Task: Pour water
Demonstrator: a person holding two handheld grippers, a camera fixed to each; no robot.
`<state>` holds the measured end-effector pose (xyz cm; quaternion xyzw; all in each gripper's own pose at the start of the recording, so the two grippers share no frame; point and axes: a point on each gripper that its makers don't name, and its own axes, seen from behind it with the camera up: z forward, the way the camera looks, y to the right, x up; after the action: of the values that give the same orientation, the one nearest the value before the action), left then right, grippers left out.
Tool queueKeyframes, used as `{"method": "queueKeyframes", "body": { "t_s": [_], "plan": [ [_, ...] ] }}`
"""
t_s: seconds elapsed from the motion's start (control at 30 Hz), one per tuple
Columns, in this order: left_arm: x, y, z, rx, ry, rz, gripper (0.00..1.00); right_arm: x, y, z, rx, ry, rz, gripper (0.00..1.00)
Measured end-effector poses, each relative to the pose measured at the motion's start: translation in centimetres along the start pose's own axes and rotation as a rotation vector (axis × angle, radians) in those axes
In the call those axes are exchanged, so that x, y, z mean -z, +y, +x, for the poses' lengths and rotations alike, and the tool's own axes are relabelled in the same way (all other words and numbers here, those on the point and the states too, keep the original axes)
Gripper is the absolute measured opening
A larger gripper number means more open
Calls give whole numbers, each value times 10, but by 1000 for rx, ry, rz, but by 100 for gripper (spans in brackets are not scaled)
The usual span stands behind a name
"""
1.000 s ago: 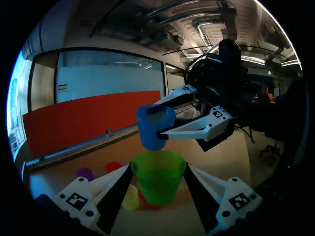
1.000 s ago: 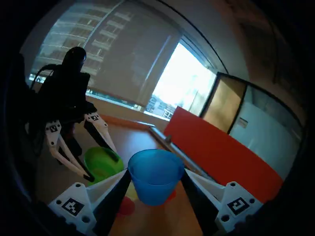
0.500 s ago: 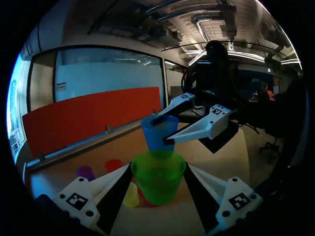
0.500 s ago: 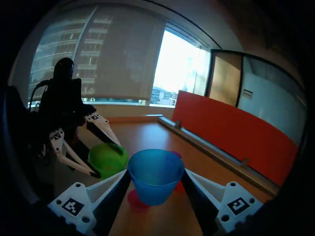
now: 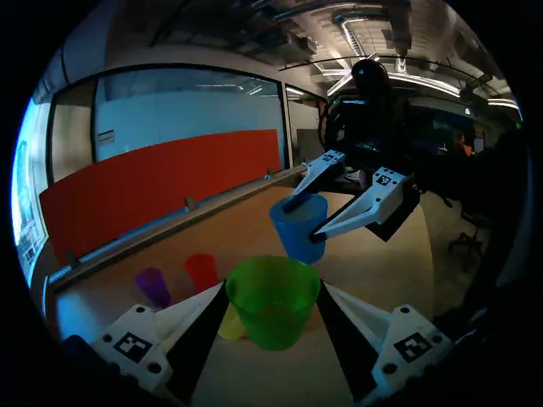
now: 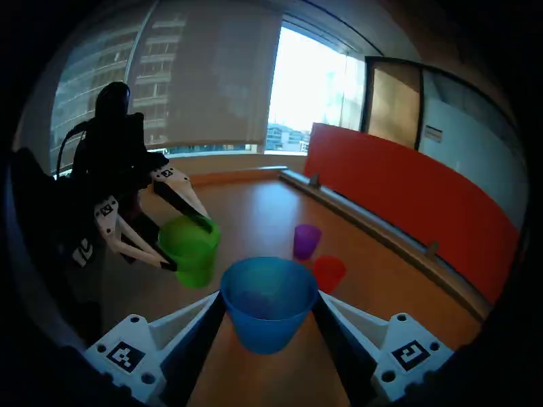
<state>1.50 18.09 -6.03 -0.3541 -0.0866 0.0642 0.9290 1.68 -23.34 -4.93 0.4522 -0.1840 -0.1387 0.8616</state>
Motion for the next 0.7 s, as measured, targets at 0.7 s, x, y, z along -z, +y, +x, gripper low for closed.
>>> {"method": "queueKeyframes", "body": {
  "t_s": [0.7],
  "plan": [
    [-11,-5,-50,7,-122,-3,88,-5,5,-53,-11,-110,40,91]
  ]
}}
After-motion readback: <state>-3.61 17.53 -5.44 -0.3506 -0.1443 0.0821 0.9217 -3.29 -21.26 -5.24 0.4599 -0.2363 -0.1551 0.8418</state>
